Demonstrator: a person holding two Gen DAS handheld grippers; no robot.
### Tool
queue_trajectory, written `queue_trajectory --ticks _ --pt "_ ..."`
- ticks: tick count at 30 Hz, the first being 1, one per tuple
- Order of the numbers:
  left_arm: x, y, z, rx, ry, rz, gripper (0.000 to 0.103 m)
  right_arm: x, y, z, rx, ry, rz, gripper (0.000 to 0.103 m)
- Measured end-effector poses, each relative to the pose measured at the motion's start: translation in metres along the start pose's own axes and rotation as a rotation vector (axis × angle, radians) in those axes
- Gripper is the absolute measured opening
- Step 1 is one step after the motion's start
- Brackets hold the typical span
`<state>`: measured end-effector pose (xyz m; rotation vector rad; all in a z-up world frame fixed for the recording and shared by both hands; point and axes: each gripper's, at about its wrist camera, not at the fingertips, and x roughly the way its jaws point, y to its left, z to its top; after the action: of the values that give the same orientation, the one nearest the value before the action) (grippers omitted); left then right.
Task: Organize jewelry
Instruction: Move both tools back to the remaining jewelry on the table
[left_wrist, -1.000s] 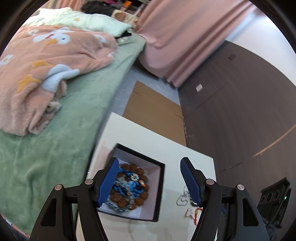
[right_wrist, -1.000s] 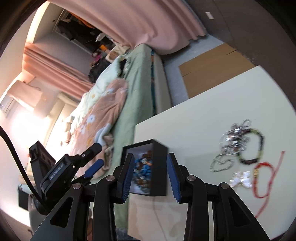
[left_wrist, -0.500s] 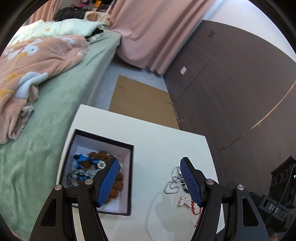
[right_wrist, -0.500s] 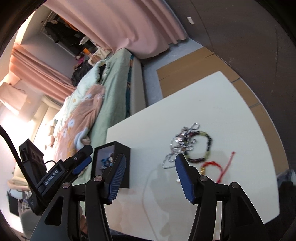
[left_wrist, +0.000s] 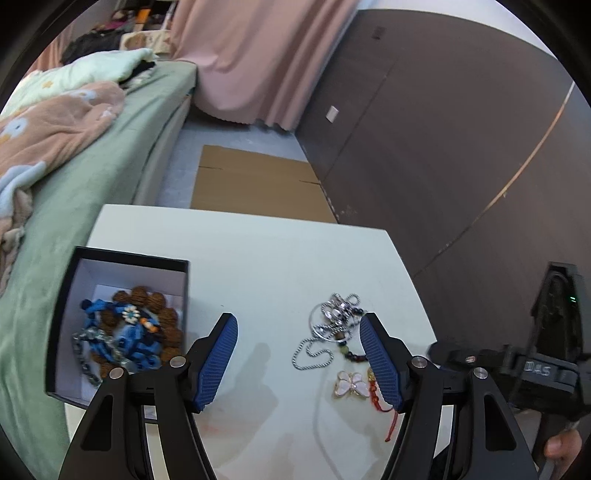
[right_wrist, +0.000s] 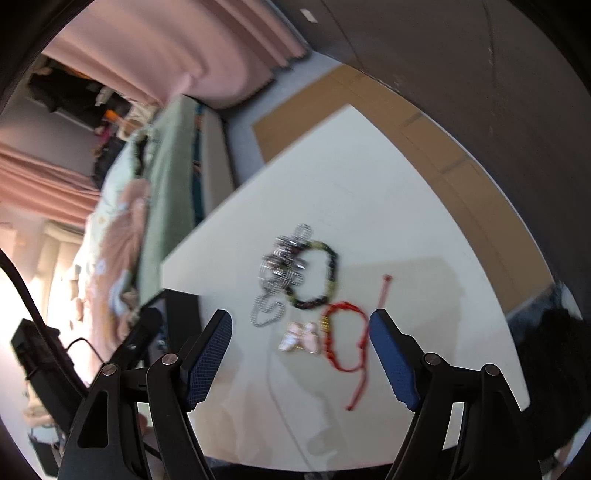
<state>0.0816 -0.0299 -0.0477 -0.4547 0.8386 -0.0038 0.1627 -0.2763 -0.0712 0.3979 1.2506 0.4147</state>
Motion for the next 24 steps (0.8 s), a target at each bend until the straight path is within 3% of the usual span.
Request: queue_trajectory --ticks 4,10,16,19,21,24 --pt "0.002 -0.006 -0.003 0.029 0.011 0.001 0.068 0.011 -0.007 0.0 -0.016 0.044 -0.045 0.073" --pt "0.007 -0.005 -0.004 0.023 0.034 0.007 0.066 0.03 -0.003 -0.002 -0.092 0.094 -0.13 0.048" --pt "0.003 0.001 -0.001 0.005 0.027 0.012 0.065 0.052 0.002 -0.01 -0.179 0.116 -0.298 0.037" --pt "0.001 0.005 -0.001 -0.005 0.024 0.011 0.065 0.055 0.01 -0.016 -0.235 0.102 -0.376 0.01" --pt "0.0 0.006 -0.001 -0.008 0.022 0.011 0.065 0.054 0.009 -0.017 -0.24 0.105 -0.369 0.003" --pt "-0.001 0.006 -0.001 -0.007 0.022 0.01 0.065 0.044 0.001 -0.012 -0.187 0.093 -0.296 0.002"
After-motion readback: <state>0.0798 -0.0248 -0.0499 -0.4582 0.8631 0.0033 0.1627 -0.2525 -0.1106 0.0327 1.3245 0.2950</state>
